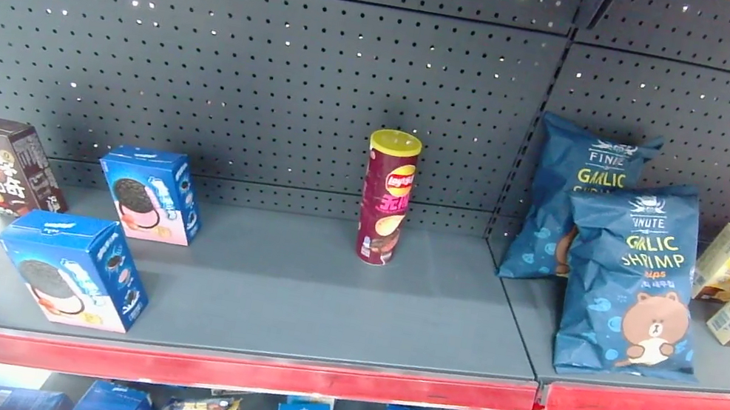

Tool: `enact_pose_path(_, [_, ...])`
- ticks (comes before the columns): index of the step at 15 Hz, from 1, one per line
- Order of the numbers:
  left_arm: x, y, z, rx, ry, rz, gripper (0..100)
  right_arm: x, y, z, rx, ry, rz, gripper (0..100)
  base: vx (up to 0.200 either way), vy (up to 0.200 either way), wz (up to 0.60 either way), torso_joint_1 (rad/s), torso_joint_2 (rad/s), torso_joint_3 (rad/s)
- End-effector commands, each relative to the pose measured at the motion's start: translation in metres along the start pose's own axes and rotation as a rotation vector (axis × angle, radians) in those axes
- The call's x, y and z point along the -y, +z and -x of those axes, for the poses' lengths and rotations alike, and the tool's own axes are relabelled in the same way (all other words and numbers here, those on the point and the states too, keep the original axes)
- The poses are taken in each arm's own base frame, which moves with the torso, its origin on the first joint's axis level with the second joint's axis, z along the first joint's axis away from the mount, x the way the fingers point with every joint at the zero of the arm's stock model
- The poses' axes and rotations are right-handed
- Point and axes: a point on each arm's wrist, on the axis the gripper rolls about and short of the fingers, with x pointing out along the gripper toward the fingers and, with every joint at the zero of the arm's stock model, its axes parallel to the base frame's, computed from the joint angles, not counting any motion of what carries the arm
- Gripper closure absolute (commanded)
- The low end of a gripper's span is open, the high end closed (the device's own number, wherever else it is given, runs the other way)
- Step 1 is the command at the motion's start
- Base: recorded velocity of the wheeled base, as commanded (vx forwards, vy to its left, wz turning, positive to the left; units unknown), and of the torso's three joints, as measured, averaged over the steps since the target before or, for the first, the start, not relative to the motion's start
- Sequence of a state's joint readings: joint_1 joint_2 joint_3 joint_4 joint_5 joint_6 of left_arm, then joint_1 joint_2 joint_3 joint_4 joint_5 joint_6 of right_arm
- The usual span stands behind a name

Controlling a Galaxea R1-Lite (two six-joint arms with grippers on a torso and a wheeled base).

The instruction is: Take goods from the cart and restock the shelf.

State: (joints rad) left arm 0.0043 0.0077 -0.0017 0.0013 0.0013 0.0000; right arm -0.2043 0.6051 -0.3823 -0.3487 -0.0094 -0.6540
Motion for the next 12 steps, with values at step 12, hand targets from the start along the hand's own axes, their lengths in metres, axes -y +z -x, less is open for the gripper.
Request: enact_pose_path(12, [0.0,0.0,-0.0001,-0.002,0.001,0.003,0,-0.0005,-0.0005,-0.0012,-0.003,0.004,0.007,100,0.017,0.0,0.1,0.0,0.0,0.0])
